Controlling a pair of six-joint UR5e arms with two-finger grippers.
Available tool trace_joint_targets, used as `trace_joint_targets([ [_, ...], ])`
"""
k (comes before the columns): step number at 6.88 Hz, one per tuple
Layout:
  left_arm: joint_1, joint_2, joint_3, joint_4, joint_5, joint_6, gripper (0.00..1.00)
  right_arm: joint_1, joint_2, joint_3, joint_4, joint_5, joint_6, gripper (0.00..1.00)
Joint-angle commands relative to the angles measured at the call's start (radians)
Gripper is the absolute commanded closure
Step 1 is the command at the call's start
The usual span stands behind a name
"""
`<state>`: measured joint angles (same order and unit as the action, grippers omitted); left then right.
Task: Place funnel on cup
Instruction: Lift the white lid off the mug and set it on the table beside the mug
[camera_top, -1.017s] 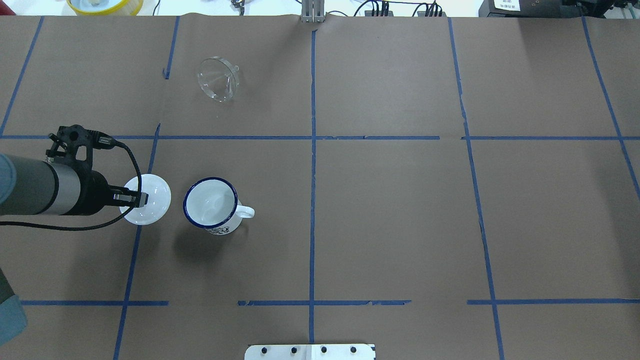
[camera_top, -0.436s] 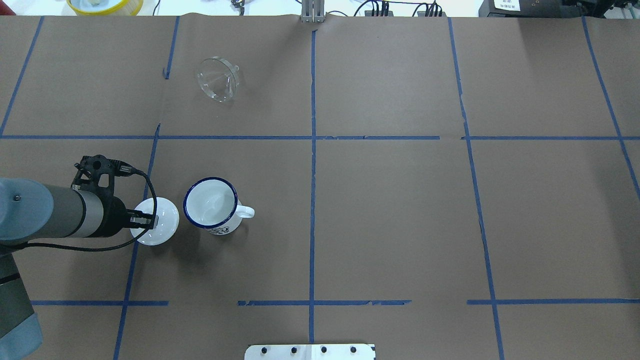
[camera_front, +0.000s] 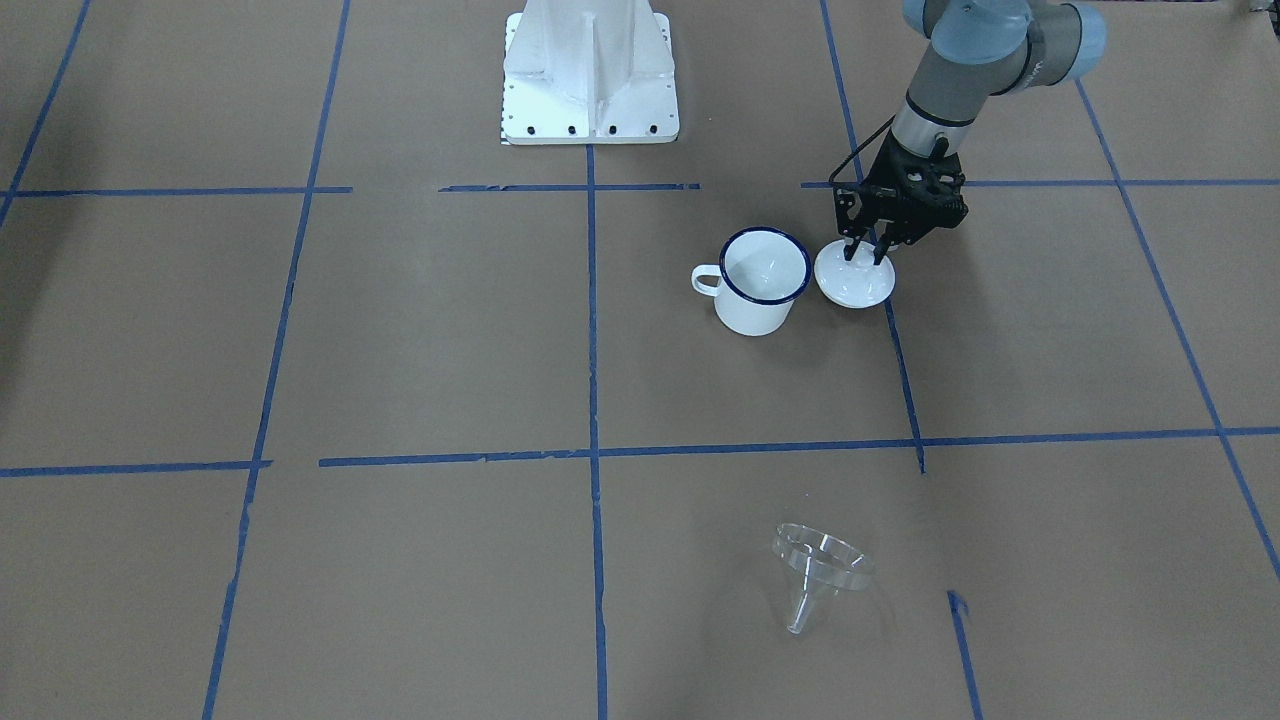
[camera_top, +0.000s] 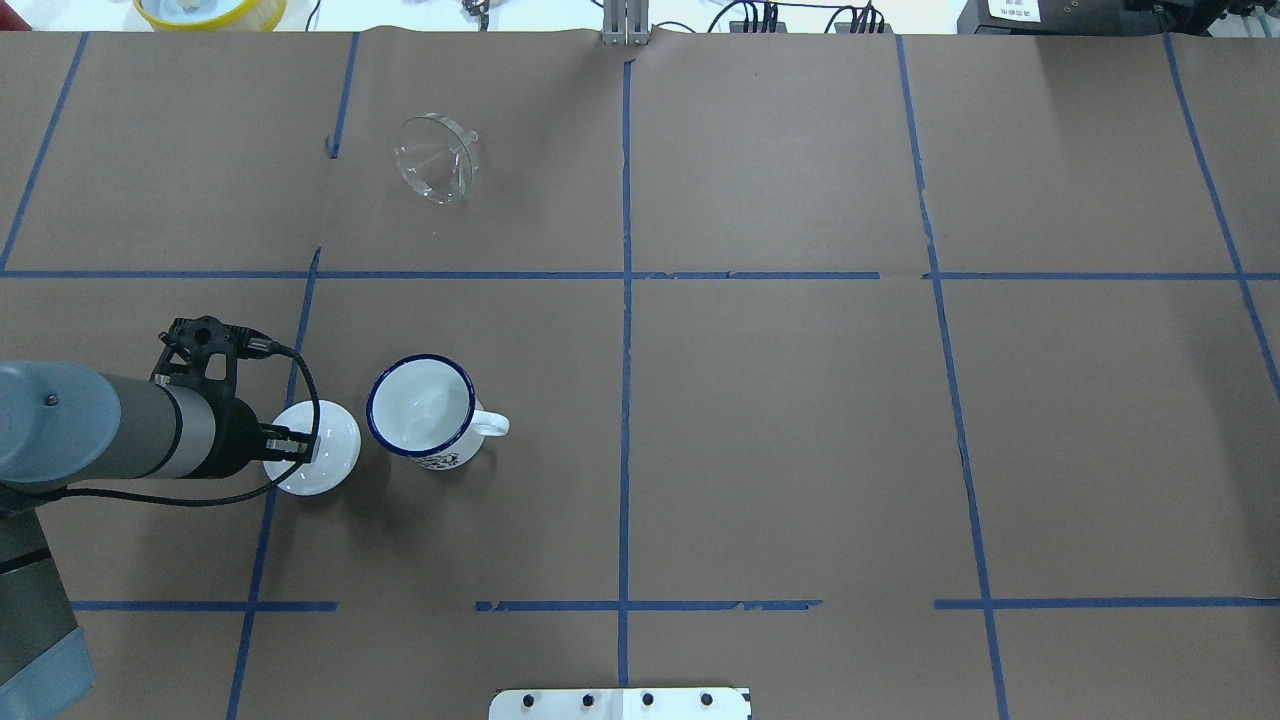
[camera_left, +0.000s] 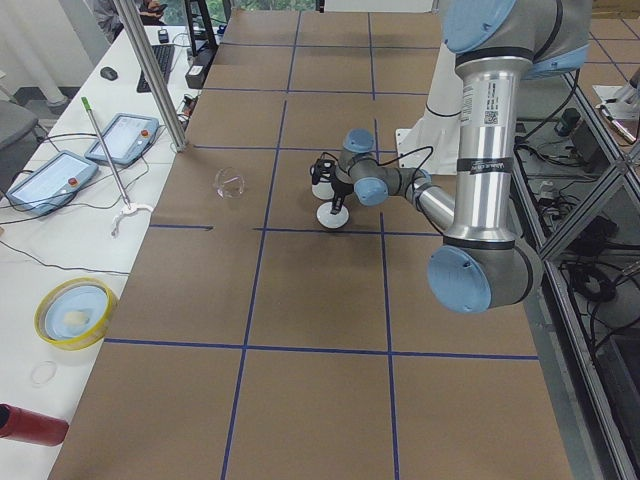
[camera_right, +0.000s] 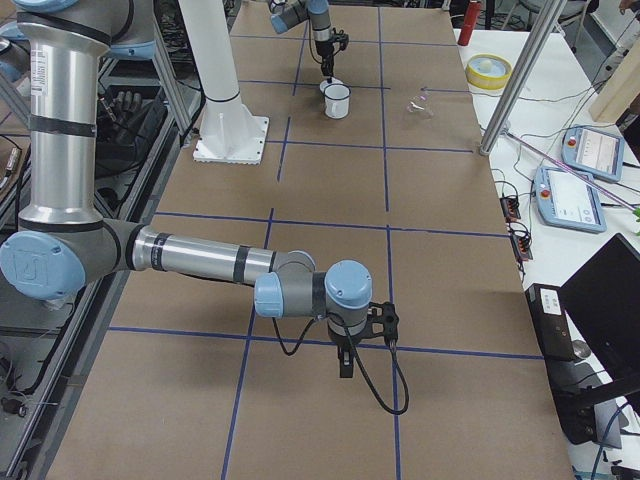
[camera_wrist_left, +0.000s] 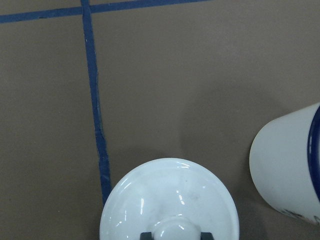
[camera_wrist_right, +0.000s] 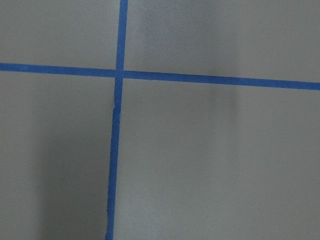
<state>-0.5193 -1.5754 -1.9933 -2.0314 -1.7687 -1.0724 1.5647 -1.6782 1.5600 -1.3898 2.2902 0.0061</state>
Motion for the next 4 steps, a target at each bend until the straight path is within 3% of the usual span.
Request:
trace_joint_targets([
  [1, 0.001, -0.011, 0.013, 0.000, 0.000, 0.002, 0.41, 0.000, 0.000, 0.000, 0.000, 0.000, 0.000, 0.00],
  [2, 0.001, -0.012, 0.017, 0.000, 0.000, 0.000, 0.07, 0.000, 0.000, 0.000, 0.000, 0.000, 0.000, 0.00],
  [3, -0.004, -0.014, 0.013, 0.000, 0.000, -0.001, 0.00, 0.000, 0.000, 0.000, 0.000, 0.000, 0.000, 0.00],
  [4, -0.019, -0.011, -0.007, -0.006, -0.001, 0.003, 0.00, 0.000, 0.000, 0.000, 0.000, 0.000, 0.000, 0.00],
])
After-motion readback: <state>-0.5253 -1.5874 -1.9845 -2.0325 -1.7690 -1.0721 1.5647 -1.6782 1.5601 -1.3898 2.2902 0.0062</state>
